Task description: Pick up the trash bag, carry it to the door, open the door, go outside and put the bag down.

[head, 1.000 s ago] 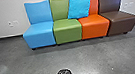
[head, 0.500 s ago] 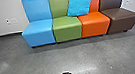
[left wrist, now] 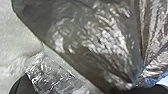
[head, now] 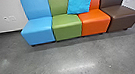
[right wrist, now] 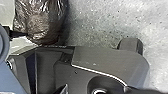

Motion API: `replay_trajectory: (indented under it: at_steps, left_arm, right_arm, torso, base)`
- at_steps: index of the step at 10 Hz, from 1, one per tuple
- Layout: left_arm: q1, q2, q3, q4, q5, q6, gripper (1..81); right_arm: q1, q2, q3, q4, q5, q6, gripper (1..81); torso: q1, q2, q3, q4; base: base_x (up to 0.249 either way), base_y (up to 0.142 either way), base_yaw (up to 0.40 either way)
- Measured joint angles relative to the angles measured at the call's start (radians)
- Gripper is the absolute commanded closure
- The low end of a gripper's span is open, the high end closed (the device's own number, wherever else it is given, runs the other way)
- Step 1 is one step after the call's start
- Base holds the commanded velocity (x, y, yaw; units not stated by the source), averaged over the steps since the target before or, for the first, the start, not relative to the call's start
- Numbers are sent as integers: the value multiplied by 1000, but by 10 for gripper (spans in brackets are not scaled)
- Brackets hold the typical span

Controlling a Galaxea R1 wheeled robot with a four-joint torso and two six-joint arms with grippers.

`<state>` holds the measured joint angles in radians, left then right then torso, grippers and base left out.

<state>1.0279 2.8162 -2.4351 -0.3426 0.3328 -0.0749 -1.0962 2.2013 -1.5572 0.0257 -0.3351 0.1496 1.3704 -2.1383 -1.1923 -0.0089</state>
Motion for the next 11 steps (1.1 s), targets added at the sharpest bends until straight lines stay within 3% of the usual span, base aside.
replay_trajectory:
  at_steps: [3, 9, 11]
  left_arm:
    - [56, -2, 5, 0, -80, 57, 811]
    - [141, 24, 2, -1, -231, 176, 811]
    - [159, 34, -1, -1, -278, 184, 811]
  right_arm:
    - [-66, 94, -154, 1, 36, -33, 10]
    - [-181, 249, -342, -7, 112, -82, 10]
    - [-218, 304, -421, -26, 137, -86, 10]
  torso:
    - [-69, 107, 4, 0]
    - [-207, 319, 83, 0]
    - [-252, 389, 95, 0]
  base:
    - [0, 0, 0]
    - [0, 0, 0]
    - [0, 0, 0]
